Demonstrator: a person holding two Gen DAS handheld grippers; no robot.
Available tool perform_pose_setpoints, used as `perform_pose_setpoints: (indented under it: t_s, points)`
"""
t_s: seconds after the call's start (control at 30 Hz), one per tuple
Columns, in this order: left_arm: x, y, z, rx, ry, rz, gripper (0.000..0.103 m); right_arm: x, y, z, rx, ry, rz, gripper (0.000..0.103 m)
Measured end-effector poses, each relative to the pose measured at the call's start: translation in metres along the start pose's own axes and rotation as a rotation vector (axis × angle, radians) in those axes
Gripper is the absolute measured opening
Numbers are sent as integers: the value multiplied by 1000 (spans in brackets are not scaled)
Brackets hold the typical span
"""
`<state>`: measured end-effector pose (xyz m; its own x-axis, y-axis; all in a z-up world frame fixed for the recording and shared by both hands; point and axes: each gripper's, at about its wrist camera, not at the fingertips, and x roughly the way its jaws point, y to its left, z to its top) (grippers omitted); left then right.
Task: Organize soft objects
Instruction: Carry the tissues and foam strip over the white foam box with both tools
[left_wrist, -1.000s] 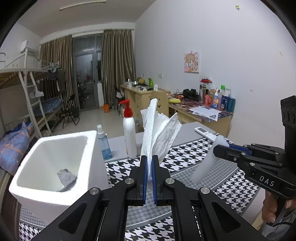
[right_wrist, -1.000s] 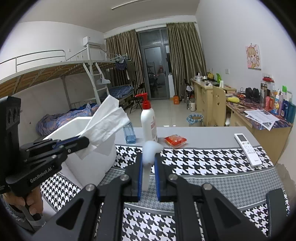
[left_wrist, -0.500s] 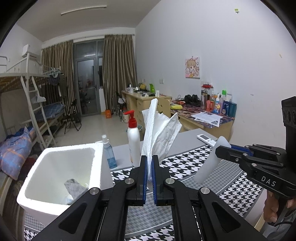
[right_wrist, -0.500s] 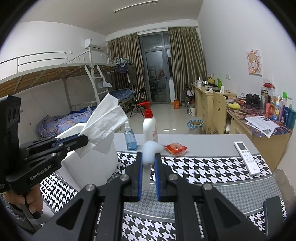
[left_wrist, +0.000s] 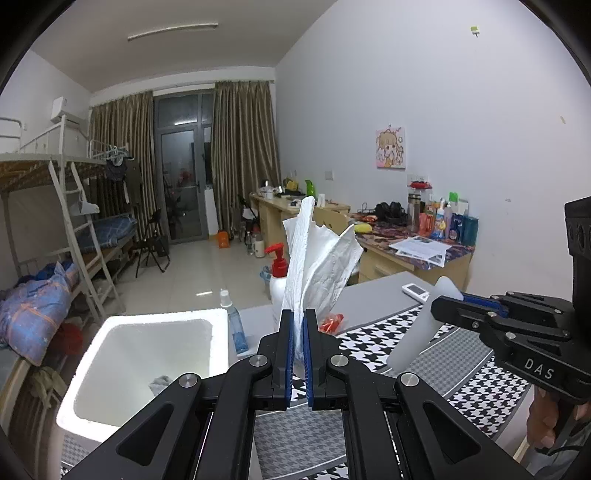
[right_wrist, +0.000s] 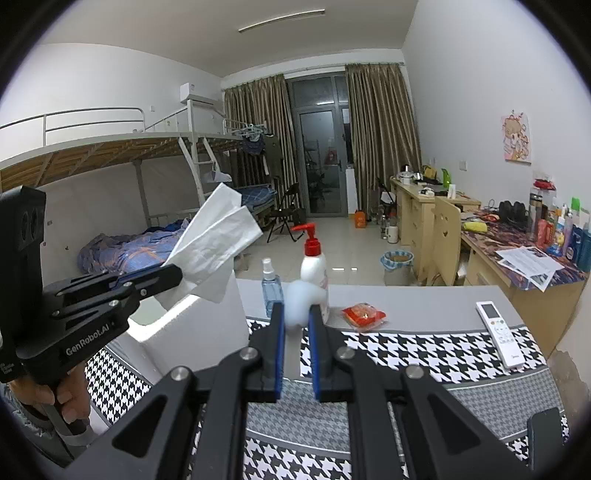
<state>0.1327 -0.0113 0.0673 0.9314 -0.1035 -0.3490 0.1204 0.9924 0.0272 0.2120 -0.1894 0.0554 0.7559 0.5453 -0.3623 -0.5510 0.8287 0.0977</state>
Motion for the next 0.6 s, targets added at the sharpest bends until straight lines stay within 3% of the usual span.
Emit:
perform_pose_setpoints:
  t_s: [0.6]
  points:
    - [-7, 26, 5, -44, -36, 68, 5, 10, 24, 15, -35, -22, 63, 15]
